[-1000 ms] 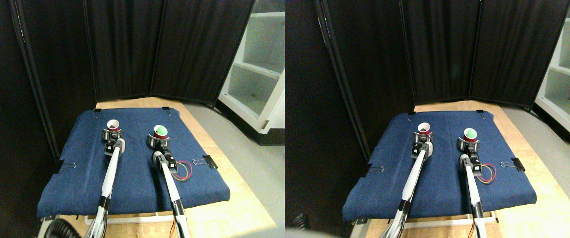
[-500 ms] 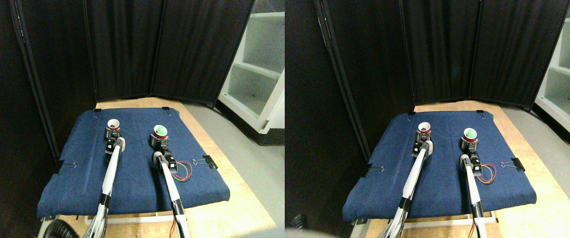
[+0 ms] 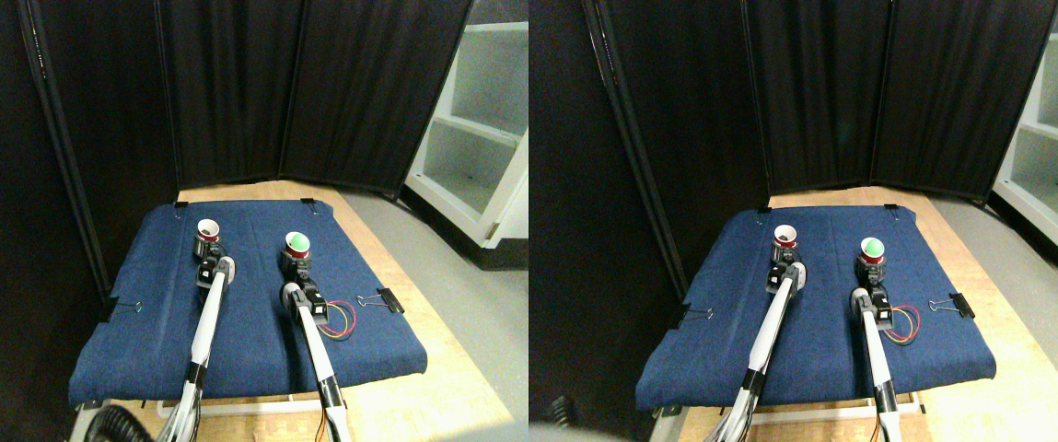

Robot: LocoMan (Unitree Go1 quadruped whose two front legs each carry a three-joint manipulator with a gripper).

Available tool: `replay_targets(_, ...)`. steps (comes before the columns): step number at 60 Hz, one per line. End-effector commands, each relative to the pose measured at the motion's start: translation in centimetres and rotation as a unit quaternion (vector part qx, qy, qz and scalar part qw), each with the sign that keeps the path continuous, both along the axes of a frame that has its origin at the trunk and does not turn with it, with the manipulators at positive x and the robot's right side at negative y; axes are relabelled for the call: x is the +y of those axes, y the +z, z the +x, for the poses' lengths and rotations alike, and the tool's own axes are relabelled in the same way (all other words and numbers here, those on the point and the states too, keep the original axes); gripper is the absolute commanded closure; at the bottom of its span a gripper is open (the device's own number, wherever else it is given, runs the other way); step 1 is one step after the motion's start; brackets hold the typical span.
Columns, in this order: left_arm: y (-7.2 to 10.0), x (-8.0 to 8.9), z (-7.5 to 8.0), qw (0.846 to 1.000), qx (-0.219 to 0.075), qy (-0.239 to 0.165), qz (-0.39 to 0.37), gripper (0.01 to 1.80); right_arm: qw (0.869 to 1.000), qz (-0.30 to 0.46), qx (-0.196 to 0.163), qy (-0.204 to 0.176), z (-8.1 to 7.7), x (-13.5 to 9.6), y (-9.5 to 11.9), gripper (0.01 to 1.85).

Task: Pour (bimanual)

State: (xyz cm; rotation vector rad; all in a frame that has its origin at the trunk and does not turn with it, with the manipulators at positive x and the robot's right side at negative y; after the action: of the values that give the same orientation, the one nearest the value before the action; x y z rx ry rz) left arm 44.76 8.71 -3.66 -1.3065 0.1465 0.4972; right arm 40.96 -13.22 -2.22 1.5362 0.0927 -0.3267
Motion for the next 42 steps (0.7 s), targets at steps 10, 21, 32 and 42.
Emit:
replay_targets(10,-0.1,-0.4,-1.0,0.999,0.025,-0.029,0.003,1.48,0.999,-0.017,-0.043,0.017,-0.1,0.4,2.5,1.53)
replay_targets(21,0.6,-0.7,-1.2,0.999,0.024,-0.041,-0.007,1.48,0.998,-0.021,-0.05,0.031,-0.2,0.4,2.8,1.53)
replay_targets(32,2.0,-1.3,-1.9,0.997,0.026,-0.074,-0.006,1.48,0.995,-0.071,-0.048,0.041,-0.2,0.5,3.6,1.53)
replay_targets(42,3.4,-2.2,-2.7,0.988,0.034,-0.148,-0.01,1.48,0.99,-0.117,-0.051,0.055,-0.3,1.0,5.0,1.53)
